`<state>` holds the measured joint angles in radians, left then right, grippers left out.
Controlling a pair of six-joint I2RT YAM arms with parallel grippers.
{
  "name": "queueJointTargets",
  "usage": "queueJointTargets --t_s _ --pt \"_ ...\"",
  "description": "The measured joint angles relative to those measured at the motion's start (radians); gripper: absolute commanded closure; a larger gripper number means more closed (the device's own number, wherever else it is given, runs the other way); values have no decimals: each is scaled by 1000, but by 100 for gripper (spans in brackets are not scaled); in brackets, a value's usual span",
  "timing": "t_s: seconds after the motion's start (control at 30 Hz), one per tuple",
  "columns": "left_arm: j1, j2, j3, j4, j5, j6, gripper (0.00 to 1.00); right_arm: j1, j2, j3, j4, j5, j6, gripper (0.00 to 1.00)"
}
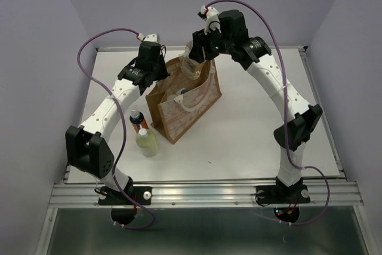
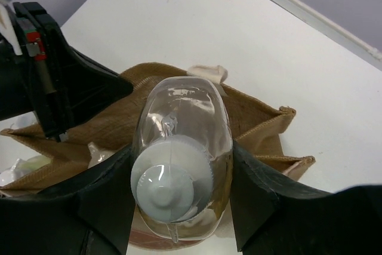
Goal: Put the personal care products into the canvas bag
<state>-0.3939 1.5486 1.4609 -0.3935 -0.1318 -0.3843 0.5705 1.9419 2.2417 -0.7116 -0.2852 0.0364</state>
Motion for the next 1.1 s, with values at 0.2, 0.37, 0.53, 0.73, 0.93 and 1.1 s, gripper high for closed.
queueJointTargets --t_s 0.2,0.37,0.53,0.73,0.93,1.1 --pt "0 0 0 0 0 2 100 0 -2 -24 -22 36 -14 99" --pt "0 0 0 0 0 2 100 14 -2 -105 -50 44 -23 99" --pt "0 0 0 0 0 2 100 42 0 -133 -103 66 -46 99" --pt "0 0 0 -1 -1 2 100 53 8 -154 -95 64 -56 99" --pt "0 -3 0 -1 0 2 100 60 48 -180 -86 57 -68 99" --pt "-10 -10 0 -2 0 2 100 60 100 -193 -80 57 -74 99"
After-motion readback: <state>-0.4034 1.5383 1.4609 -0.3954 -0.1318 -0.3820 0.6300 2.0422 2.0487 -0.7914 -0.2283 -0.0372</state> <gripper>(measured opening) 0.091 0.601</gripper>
